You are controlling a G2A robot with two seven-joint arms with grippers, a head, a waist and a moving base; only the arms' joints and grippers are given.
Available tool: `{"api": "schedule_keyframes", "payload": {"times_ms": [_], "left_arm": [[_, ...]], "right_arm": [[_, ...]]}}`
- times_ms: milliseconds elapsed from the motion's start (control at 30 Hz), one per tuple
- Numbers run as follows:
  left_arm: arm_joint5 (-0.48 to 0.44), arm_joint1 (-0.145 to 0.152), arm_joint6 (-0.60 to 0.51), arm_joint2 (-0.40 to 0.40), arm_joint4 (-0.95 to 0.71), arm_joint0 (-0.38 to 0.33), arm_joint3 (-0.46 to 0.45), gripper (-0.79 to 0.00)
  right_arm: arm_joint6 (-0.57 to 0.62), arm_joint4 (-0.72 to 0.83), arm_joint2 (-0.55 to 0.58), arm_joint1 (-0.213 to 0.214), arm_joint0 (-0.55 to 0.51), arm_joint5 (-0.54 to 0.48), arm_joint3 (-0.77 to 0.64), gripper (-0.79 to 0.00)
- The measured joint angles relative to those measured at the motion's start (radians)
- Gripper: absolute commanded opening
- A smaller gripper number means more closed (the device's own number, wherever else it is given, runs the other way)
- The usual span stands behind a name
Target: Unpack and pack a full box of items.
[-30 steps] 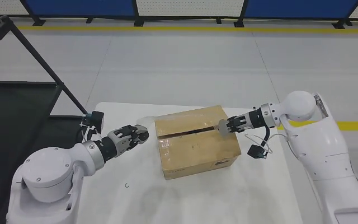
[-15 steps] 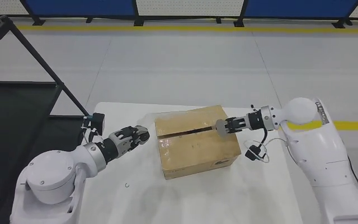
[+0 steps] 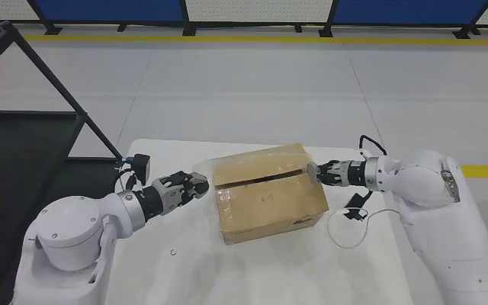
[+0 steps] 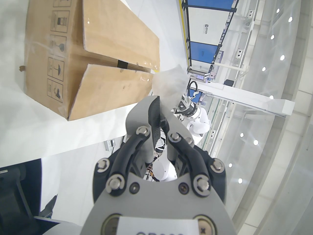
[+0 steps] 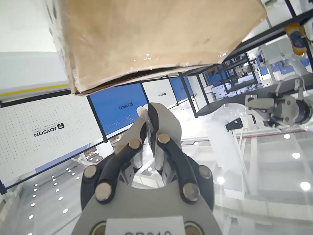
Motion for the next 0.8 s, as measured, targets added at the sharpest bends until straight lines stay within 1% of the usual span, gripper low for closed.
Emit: {"api": "schedule_keyframes", "payload": {"times_ms": [267, 333, 500, 633, 800], "left_arm": [[0.0, 0.016, 0.013, 0.001, -0.027, -0.007, 0.003, -0.785], [-0.001, 0.019, 0.021, 0.002, -0.038, -0.008, 0.002, -0.785], [0.0, 0.027, 0.035, 0.011, -0.052, -0.011, 0.0, -0.785], [0.001, 0.034, 0.046, 0.016, -0.065, -0.014, 0.0, -0.785], [0.005, 0.042, 0.06, 0.019, -0.078, -0.018, -0.004, -0.785]], "right_arm": [[-0.002, -0.013, 0.003, 0.002, -0.005, -0.012, -0.011, -0.785], [-0.002, -0.013, 0.003, 0.002, -0.005, -0.012, -0.011, 0.0], [-0.001, -0.014, 0.003, 0.002, -0.006, -0.012, -0.011, 0.0], [0.047, -0.035, 0.002, 0.005, -0.035, -0.007, -0.024, 0.0], [0.033, -0.023, 0.025, 0.016, -0.05, 0.022, -0.05, 0.0]]}}
